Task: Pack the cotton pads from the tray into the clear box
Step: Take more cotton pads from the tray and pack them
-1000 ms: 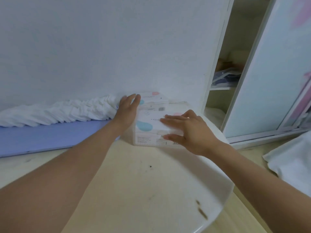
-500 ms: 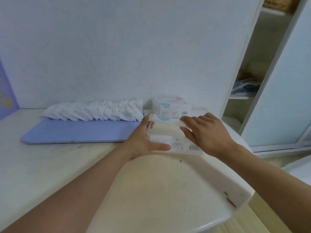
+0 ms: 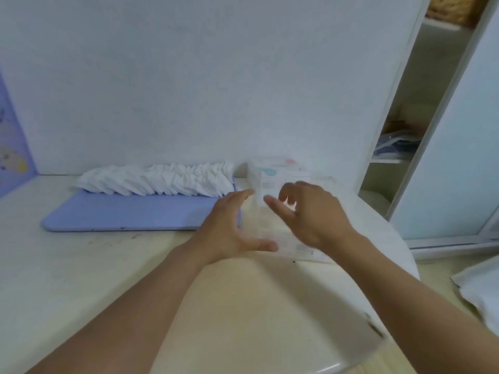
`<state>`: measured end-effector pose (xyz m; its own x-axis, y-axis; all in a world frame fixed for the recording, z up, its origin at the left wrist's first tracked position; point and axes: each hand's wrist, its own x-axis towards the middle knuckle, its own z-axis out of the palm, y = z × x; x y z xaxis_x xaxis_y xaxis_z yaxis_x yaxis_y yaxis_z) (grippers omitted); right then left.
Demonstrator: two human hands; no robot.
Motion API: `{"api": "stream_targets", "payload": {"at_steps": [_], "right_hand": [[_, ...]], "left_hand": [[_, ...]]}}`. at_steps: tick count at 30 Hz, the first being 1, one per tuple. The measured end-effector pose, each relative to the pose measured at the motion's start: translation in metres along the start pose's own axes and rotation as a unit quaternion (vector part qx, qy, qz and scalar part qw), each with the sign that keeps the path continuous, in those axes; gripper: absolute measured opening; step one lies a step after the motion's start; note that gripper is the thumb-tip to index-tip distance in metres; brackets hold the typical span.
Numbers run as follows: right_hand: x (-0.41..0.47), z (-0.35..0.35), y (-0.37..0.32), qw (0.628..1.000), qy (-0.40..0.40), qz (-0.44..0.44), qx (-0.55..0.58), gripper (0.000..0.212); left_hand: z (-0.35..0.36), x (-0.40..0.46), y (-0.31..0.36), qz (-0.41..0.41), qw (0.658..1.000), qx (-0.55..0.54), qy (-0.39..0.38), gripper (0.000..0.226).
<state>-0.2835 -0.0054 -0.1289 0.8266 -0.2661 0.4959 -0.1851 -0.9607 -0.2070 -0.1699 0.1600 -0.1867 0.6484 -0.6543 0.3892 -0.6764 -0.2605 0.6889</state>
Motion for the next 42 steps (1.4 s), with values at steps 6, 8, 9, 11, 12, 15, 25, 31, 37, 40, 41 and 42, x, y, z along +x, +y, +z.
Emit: {"api": "stream_targets", "payload": {"at_steps": [6, 8, 9, 11, 12, 15, 25, 31, 37, 40, 41, 42], "right_hand": [[-0.021, 0.02, 0.002, 0.99, -0.13, 0.036, -0.03, 0.061], [-0.014, 0.013, 0.01, 0.991, -0.122, 0.048, 0.01, 0.057], [-0.009, 0.01, 0.011, 0.993, -0.105, 0.047, 0.029, 0.055], [0.002, 0.009, 0.006, 0.996, -0.051, 0.035, 0.058, 0.044], [0.008, 0.011, -0.002, 0.996, -0.029, 0.028, 0.081, 0.034], [0.022, 0.026, -0.038, 0.99, -0.058, 0.014, 0.13, 0.031], [0.038, 0.043, -0.074, 0.973, -0.186, 0.135, -0.012, 0.047], [0.044, 0.029, -0.06, 0.989, -0.095, 0.099, -0.059, 0.042], [0.061, 0.075, -0.076, 0.99, -0.139, 0.013, 0.032, 0.075], [0.058, 0.096, -0.068, 0.991, -0.121, 0.018, 0.057, 0.072], [0.058, 0.102, -0.068, 0.992, -0.112, 0.022, 0.06, 0.069], [0.057, 0.106, -0.067, 0.993, -0.102, 0.025, 0.061, 0.064]], "left_hand": [[-0.048, -0.011, -0.038, -0.072, 0.989, 0.125, -0.002, 0.026], [-0.046, -0.011, -0.035, -0.094, 0.99, 0.101, 0.01, 0.011], [-0.046, -0.011, -0.032, -0.103, 0.991, 0.088, 0.007, 0.013], [-0.042, -0.016, -0.024, -0.111, 0.992, 0.064, -0.012, 0.014], [-0.039, -0.021, -0.021, -0.109, 0.992, 0.052, -0.022, 0.014], [-0.03, -0.038, -0.008, -0.095, 0.994, 0.03, -0.039, 0.016], [-0.072, -0.035, -0.022, -0.227, 0.948, -0.224, -0.006, 0.025], [-0.066, -0.018, -0.036, -0.279, 0.934, -0.215, 0.064, 0.022], [-0.065, -0.017, -0.045, -0.234, 0.946, -0.198, 0.101, 0.008], [-0.062, -0.016, -0.049, -0.213, 0.958, -0.188, 0.05, 0.036], [-0.06, -0.016, -0.05, -0.206, 0.961, -0.18, 0.036, 0.042], [-0.058, -0.015, -0.05, -0.2, 0.965, -0.168, 0.025, 0.046]]}}
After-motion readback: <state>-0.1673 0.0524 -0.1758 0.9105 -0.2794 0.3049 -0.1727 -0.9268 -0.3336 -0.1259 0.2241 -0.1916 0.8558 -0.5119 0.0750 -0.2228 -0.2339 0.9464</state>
